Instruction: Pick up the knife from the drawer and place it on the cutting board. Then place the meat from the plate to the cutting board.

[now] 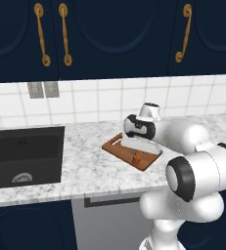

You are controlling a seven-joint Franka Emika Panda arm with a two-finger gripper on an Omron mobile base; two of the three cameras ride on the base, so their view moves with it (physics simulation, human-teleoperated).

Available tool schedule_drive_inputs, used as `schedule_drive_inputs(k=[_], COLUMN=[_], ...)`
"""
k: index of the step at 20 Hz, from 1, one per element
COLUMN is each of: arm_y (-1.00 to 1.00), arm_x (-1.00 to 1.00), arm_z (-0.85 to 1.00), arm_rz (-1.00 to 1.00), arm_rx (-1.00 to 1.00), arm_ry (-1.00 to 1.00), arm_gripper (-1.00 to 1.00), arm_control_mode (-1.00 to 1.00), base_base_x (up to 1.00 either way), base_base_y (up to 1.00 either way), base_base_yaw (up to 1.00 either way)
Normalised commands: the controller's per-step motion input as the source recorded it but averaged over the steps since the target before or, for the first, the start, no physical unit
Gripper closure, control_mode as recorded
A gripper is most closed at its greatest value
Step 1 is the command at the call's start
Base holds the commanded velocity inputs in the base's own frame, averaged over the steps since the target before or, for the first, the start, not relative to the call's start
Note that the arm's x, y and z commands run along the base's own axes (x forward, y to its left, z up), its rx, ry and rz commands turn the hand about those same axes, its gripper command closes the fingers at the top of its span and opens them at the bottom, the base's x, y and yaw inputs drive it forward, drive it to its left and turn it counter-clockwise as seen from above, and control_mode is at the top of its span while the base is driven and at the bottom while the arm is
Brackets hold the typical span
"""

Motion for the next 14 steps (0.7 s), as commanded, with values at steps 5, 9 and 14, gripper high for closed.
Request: schedule_drive_inputs(k=[5, 9, 14], arm_y=[0.00, 0.00, 0.03], arm_x=[0.68, 0.40, 0.12], arm_z=[-0.03, -0.25, -0.46], arm_rz=[-0.05, 0.00, 0.00], arm_rx=[-0.02, -0.05, -0.06], arm_ry=[0.02, 0.00, 0.00], arm_gripper=[1.00, 1.00, 1.00], arm_control_mode=[-1.00, -1.00, -1.00], base_base_x=[0.00, 0.00, 0.00], base_base_y=[0.00, 0.00, 0.00], base_base_yaw=[0.00, 0.00, 0.00])
